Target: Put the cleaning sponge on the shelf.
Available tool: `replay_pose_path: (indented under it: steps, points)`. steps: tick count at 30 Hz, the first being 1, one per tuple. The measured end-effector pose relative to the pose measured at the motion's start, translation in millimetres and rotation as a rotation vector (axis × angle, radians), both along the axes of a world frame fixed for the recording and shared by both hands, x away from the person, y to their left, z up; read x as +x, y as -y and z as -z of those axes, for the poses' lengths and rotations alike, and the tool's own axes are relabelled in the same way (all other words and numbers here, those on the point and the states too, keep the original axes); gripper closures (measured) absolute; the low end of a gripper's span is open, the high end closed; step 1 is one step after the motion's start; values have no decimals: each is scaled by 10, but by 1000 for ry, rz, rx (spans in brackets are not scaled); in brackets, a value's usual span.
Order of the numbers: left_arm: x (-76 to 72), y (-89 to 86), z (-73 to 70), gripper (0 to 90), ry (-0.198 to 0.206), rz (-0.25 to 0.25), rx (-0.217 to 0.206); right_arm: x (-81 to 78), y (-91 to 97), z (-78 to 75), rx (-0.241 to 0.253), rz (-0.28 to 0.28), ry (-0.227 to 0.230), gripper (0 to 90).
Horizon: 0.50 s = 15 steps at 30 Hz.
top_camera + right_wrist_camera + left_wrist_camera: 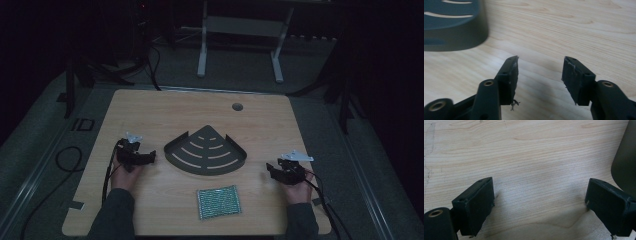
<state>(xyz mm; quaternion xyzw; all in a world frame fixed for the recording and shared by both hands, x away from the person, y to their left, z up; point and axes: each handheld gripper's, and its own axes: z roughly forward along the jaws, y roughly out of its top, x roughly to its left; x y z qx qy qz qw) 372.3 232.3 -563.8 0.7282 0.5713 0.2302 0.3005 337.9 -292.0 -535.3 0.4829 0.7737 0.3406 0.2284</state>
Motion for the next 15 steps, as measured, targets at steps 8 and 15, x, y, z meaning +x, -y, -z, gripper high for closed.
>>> replay_pose_path:
  steps: [8, 15]
  points:
    - [-1, 2, 0, 94, 0, -1, -1, -146, -130, -135, -52, -82, -8, 504]
    - [-1, 3, 0, 94, 0, -2, -1, -287, -210, -282, -61, -162, -27, 571]
